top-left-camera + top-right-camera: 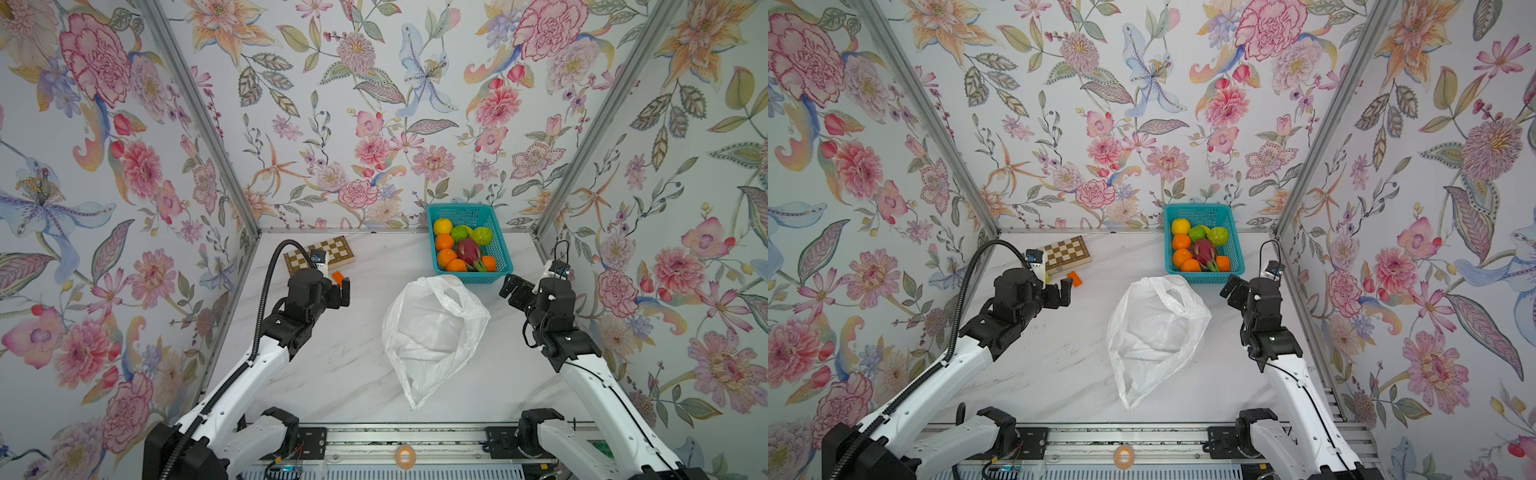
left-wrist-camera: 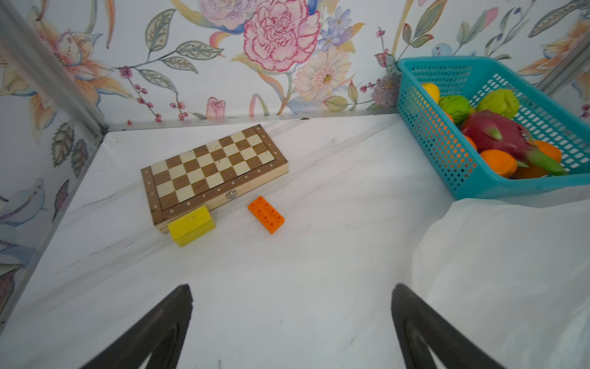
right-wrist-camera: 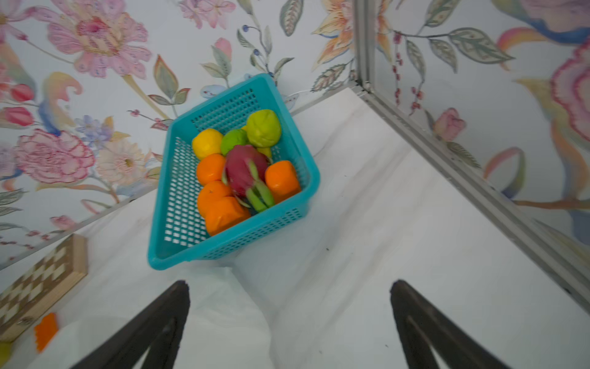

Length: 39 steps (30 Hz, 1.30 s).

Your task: Untie the knot of the plastic bag and take out the fruit

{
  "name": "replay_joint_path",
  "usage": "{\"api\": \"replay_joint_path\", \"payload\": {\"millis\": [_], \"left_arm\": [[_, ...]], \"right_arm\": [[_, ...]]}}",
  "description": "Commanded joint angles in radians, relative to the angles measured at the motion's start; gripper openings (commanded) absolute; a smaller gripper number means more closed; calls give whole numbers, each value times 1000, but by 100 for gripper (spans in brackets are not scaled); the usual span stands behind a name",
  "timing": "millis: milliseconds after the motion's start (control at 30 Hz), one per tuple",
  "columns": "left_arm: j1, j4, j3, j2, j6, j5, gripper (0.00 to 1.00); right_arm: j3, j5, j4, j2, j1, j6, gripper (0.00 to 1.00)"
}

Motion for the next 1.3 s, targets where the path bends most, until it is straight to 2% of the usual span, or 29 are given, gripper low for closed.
{"api": "replay_joint_path", "payload": {"millis": [0,133,233,400,433,467,533,600,633,667,700,733,767,800,867,933,1000,1133,1200,1267], "left_arm": [[32,74,-70,-11,0,-113,99],[48,147,-149,14,49,-184,99],[67,293,-254,30,133,-198,99],[117,543,-397,64,185,-194,99],[128,582,-416,77,185,-183,99],[142,599,-423,93,175,-183,99],[167,619,-423,132,147,-188,99],[192,651,-423,169,156,-165,99],[203,662,-420,186,161,-148,99],[213,675,-416,204,160,-126,99],[225,693,-415,220,161,-93,99],[239,724,-415,244,162,-61,99],[254,772,-417,269,157,-38,99],[264,809,-414,287,158,-17,99],[298,958,-418,344,166,34,99],[312,971,-388,389,222,39,99],[338,1041,-398,430,209,43,99],[379,1346,-519,490,174,81,99],[379,1262,-501,491,169,78,99],[377,1290,-510,485,174,78,99]], "right_arm": [[-149,146,160,-37,-48,-45,99],[-319,123,456,64,-117,-137,99],[-330,74,583,221,-151,-211,99],[-257,-177,829,487,-240,-283,99],[-247,-228,917,538,-266,-250,99],[-221,-339,958,609,-302,-241,99],[-147,-450,852,653,-277,-321,99],[-215,-426,978,642,-249,-342,99],[-276,-372,1050,629,-239,-340,99],[-357,-292,1283,687,-211,-344,99],[-384,-270,1392,719,-201,-340,99],[-333,-254,1170,656,-202,-341,99],[-290,-233,1110,664,-197,-344,99],[-320,-212,1243,703,-184,-347,99],[-302,-198,1124,660,-183,-348,99],[-321,-181,1214,688,-176,-353,99],[-308,-186,1149,668,-176,-350,99],[-315,-178,1175,675,-170,-356,99],[-315,-177,1182,678,-170,-357,99],[-315,-178,1181,677,-170,-357,99]]}}
